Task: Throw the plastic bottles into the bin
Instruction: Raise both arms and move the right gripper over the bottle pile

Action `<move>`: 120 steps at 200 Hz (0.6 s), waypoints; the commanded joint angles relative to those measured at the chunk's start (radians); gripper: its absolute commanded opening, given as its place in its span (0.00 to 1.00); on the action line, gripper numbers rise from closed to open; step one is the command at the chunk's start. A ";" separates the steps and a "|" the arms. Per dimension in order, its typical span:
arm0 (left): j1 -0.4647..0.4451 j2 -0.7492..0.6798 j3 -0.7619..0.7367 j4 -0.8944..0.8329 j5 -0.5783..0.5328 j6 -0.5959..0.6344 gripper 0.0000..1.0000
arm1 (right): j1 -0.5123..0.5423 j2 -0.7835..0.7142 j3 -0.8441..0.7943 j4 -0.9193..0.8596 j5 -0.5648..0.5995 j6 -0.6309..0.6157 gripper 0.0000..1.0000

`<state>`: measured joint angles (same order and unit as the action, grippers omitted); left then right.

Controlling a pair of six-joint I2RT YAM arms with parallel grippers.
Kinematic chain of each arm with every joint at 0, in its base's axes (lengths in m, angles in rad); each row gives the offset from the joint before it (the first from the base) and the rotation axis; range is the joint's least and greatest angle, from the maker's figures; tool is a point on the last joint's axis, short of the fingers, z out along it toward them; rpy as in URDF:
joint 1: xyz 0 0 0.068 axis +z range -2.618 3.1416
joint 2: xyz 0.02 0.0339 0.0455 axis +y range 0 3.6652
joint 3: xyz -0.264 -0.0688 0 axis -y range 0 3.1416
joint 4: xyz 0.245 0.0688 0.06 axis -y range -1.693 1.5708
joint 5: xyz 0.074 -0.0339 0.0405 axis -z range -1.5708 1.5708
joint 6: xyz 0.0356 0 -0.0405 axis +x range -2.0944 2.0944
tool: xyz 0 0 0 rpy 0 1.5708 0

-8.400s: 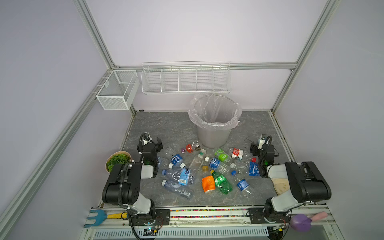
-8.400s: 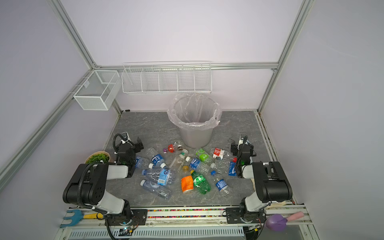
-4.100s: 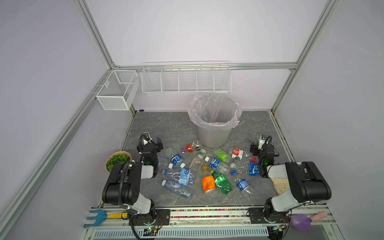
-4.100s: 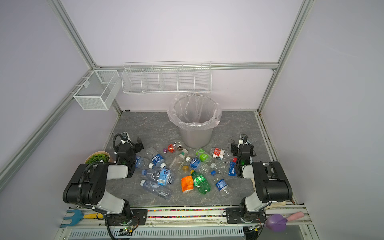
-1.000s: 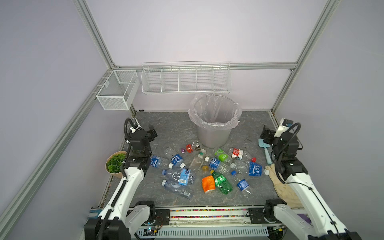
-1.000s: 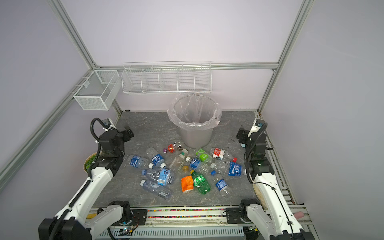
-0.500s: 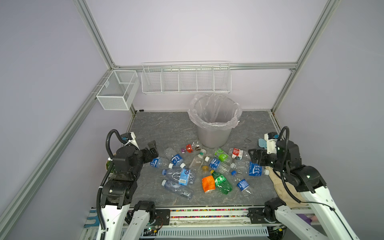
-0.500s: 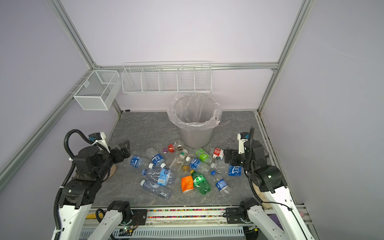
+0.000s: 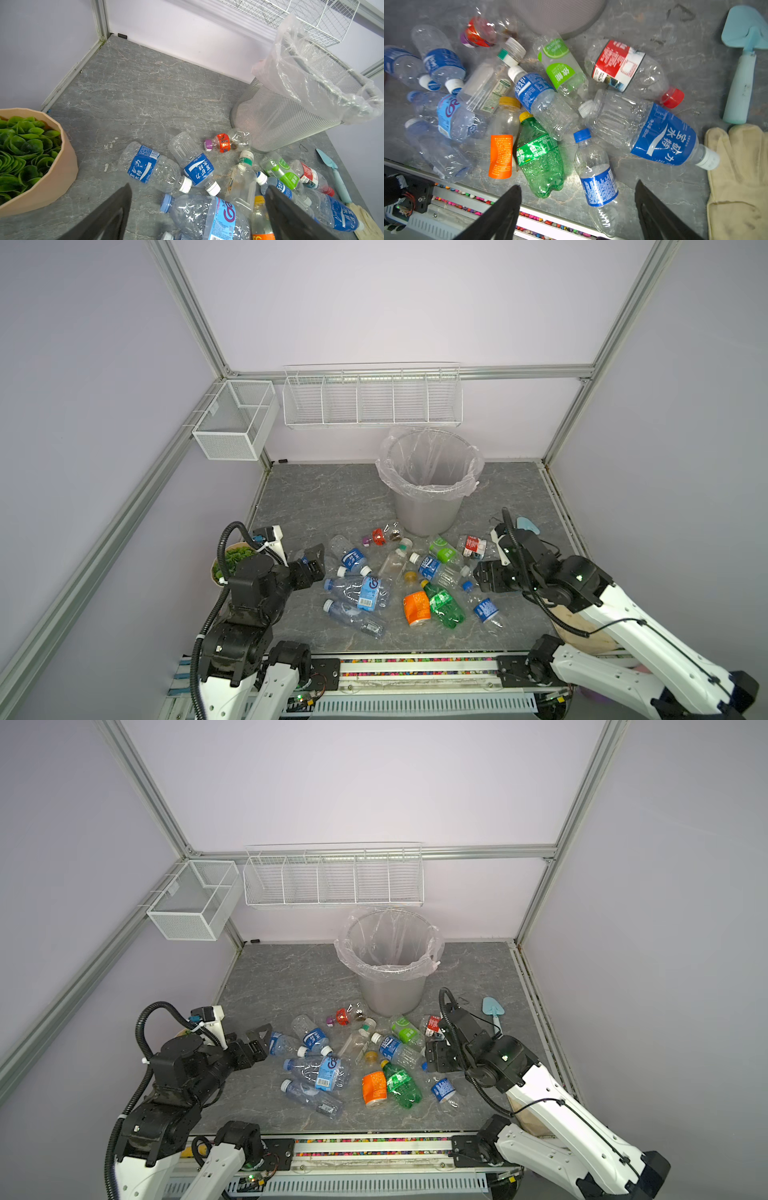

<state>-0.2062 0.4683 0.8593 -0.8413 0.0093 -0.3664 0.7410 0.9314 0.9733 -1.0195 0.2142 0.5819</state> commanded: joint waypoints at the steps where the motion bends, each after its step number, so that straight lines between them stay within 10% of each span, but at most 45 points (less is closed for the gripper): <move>1: -0.006 -0.014 -0.011 -0.023 0.014 -0.020 0.99 | 0.037 0.041 -0.053 -0.052 0.078 0.123 0.88; 120: -0.006 0.018 -0.031 0.014 0.056 -0.001 0.99 | 0.091 0.027 -0.278 0.103 0.053 0.194 0.88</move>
<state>-0.2062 0.4728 0.8410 -0.8257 0.0402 -0.3656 0.8257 0.9291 0.7101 -0.9684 0.2867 0.7525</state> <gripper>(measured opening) 0.993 0.880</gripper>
